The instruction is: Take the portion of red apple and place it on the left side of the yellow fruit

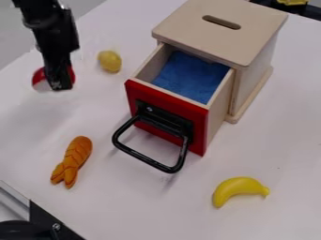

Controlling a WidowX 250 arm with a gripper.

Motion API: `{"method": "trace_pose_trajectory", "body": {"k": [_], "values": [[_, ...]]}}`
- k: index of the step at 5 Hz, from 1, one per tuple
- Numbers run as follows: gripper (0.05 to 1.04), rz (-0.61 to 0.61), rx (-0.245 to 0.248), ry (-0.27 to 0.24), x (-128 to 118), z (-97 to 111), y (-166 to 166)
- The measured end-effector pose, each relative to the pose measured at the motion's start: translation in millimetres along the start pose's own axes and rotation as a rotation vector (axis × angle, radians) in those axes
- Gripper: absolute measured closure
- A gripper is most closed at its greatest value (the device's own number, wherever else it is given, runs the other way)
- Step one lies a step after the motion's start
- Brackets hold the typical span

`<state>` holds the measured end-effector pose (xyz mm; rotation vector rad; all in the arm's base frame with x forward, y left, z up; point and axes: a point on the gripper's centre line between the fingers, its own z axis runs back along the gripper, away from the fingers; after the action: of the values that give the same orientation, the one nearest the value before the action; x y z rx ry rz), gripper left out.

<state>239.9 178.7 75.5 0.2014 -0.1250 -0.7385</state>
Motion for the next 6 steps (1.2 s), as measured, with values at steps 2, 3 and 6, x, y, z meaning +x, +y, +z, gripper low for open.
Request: {"method": "trace_pose_trajectory", "body": {"k": [2,3,6], "values": [[0.505,0.176,0.038,0.013,-16.1,-8.4,62.0],[0.506,0.224,0.029,0.026,-16.6,-34.3,81.1],[0.456,0.26,-0.003,0.042,-17.6,-80.9,90.2]]}}
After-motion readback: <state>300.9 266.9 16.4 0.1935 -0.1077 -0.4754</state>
